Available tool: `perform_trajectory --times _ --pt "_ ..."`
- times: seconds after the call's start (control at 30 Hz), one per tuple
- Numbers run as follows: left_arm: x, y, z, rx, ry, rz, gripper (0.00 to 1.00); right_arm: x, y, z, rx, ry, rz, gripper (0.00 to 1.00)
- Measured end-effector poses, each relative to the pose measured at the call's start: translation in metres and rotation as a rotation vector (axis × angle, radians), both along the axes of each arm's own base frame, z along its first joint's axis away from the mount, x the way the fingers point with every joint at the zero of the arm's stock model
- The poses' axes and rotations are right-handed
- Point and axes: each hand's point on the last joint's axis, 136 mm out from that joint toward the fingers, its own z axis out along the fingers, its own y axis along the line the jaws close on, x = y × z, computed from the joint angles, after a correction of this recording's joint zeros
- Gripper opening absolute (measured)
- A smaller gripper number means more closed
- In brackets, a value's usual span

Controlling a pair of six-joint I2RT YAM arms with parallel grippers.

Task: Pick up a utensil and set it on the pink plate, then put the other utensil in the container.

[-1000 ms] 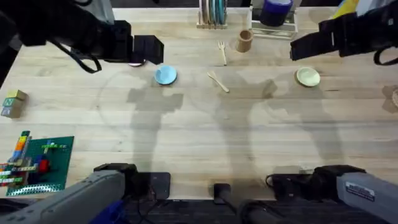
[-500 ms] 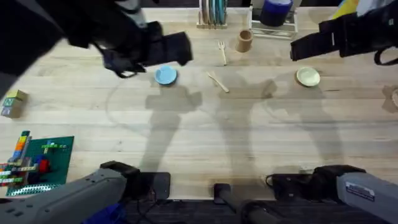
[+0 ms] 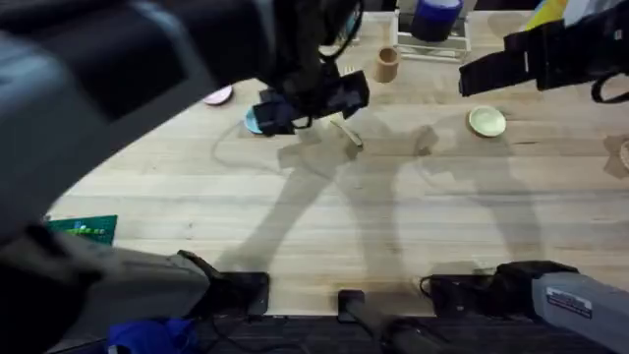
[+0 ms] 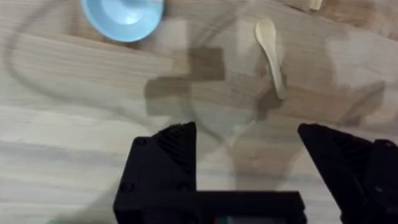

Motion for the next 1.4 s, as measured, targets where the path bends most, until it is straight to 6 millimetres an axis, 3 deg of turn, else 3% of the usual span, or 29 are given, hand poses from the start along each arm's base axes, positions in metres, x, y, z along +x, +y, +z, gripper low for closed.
perform_trajectory --times 0.4,0.57,0.93,1.4 --pt "0.040 -0.033 -0.059 -0.043 0.013 0.030 0.998 0.000 0.000 0.000 0.000 -0.001 0.000 0.998" --pt "0.042 -0.041 -0.074 -0.060 0.043 0.028 0.998 0.004 0.000 0.002 0.001 -0.018 0.000 0.998" --pt "0.046 -0.044 -0.088 -0.048 0.067 0.035 0.998 0.005 0.000 0.003 0.000 -0.024 0.003 0.997" --pt "0.047 -0.045 -0.088 -0.052 0.068 0.037 0.996 0.005 0.000 0.003 0.000 -0.024 0.003 0.997"
